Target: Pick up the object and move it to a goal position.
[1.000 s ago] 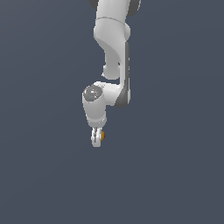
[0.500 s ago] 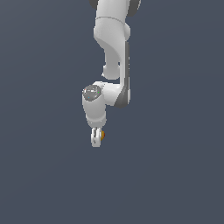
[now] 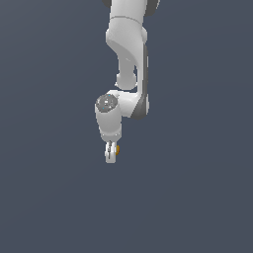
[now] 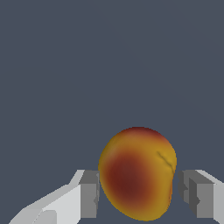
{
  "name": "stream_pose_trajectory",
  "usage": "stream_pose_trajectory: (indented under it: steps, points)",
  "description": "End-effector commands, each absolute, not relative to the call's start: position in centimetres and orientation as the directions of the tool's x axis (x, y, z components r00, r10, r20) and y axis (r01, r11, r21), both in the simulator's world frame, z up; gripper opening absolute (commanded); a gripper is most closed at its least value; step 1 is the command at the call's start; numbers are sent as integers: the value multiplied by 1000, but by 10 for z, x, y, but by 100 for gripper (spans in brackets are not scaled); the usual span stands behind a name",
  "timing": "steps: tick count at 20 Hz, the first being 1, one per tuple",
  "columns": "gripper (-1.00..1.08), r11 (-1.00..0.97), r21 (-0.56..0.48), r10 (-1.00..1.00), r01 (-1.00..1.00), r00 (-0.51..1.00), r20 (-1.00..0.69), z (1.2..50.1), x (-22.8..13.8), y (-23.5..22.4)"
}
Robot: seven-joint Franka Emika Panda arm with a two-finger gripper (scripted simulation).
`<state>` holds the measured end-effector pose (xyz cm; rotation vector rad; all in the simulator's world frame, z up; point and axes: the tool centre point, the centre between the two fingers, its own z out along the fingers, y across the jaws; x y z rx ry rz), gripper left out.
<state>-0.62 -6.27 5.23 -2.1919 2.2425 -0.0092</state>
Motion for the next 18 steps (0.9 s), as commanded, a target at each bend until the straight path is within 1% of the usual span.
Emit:
stream_pose_trajectory:
  steps: [1,8,18]
  points:
    - [-100,22,-2,-1000,-1000,-22,-1,59,-11,-56]
    - [-100,23,-1,-1000,-1000,-23,-2,105,-22,-27]
    - [-100,24,-1,-1000,-1000,-24,0,206,-44,35]
